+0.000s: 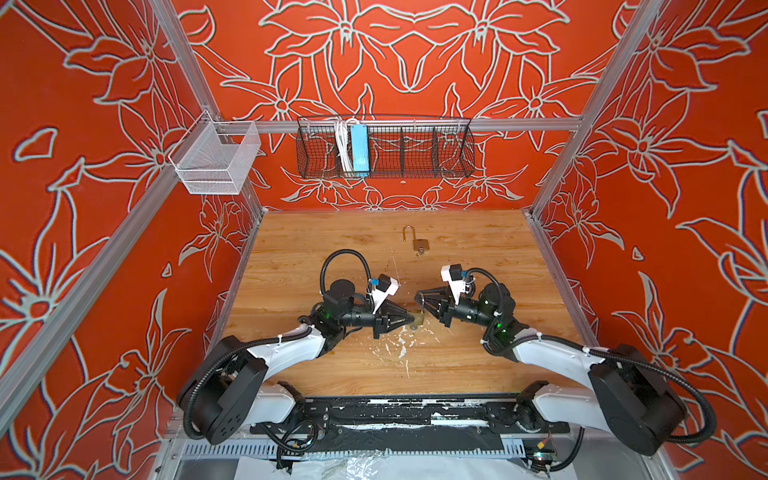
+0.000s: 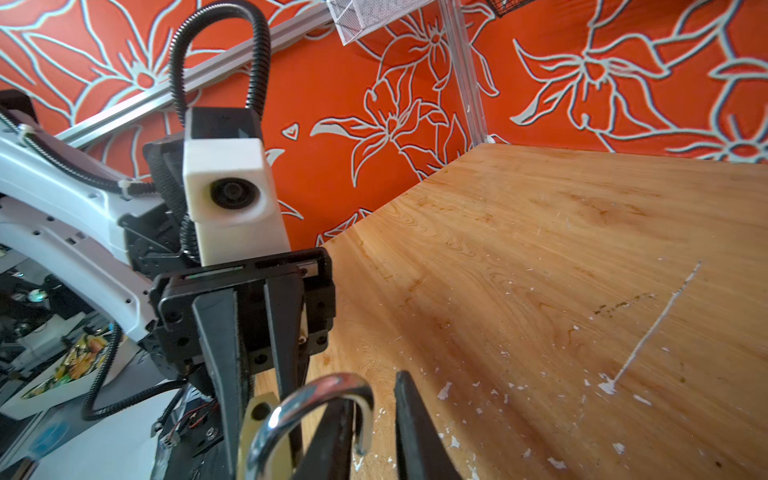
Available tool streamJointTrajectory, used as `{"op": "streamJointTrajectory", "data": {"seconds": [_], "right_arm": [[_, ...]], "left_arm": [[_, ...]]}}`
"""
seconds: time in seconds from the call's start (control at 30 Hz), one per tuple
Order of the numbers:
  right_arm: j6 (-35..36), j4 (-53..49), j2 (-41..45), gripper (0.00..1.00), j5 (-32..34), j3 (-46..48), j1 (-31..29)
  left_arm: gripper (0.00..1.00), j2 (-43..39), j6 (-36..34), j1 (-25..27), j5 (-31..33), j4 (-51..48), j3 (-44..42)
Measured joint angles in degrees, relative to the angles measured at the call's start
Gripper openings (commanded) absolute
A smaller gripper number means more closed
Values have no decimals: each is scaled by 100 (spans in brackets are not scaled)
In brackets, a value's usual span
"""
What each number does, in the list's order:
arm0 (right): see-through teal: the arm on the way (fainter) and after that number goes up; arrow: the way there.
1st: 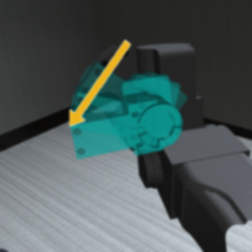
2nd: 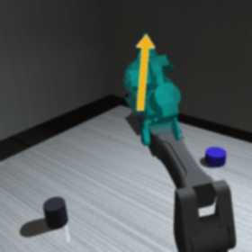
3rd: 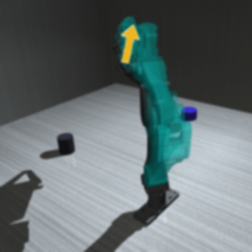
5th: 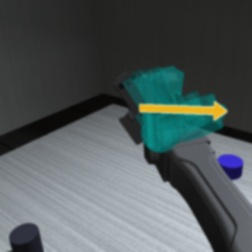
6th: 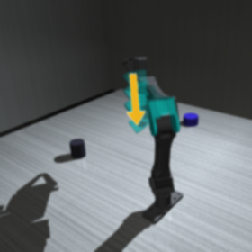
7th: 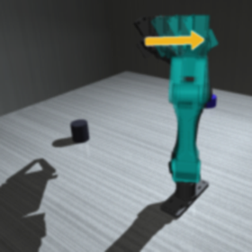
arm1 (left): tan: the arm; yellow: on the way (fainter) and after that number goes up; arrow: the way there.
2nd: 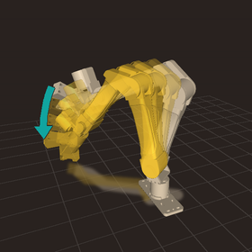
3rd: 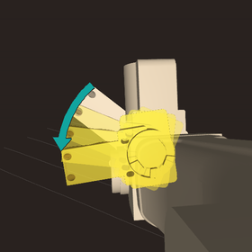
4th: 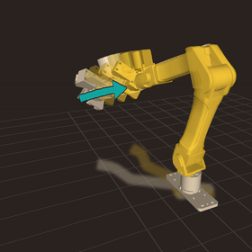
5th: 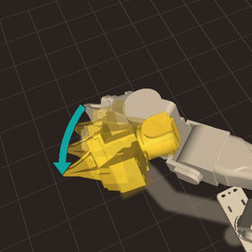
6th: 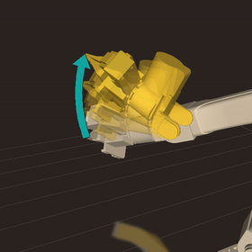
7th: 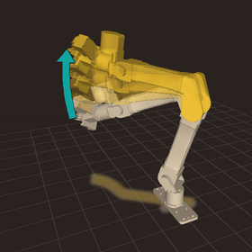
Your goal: Unlock with the key
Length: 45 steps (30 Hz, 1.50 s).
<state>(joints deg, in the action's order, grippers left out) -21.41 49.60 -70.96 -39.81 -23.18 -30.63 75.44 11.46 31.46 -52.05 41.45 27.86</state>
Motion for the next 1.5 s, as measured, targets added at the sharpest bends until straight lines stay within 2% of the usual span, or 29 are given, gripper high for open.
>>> {"op": "streamJointTrajectory", "data": {"seconds": [0.1,0.33,0.63,0.67,0.7,0.77,0.87,1.0,1.13,1.23,1.37,1.5], "right_arm": [[74,-280,125,0,297,-2,0],[201,-723,439,0,839,-2,-15],[234,-815,466,0,1143,-4,-22],[234,-826,466,1,1156,-4,-24],[236,-831,466,12,1178,-4,-24],[229,-844,466,26,1215,-4,-28],[302,-863,507,37,1445,15,-22],[358,-879,953,53,2203,326,-22],[479,-1014,1547,59,3088,640,-22],[566,-1075,1740,60,3582,699,-22],[625,-1088,1711,61,3864,699,-22],[643,-1106,1652,61,3928,699,-22]], "left_arm": [[0,-17,-59,11,251,-90,0],[0,-210,-208,72,859,-280,0],[0,-597,-400,260,2164,-568,-142],[0,-608,-413,278,2306,-597,-142],[0,-608,-420,284,2424,-614,-142],[0,-608,-417,295,2675,-658,-142],[0,-616,-391,262,3145,-892,-127],[0,-529,-337,212,3659,-1672,208],[0,11,-146,-22,3792,-2256,949],[0,728,48,-354,3792,-2686,1725],[0,2057,361,-841,3624,-3303,3106],[0,3147,710,-1274,3274,-3390,3958]]}}
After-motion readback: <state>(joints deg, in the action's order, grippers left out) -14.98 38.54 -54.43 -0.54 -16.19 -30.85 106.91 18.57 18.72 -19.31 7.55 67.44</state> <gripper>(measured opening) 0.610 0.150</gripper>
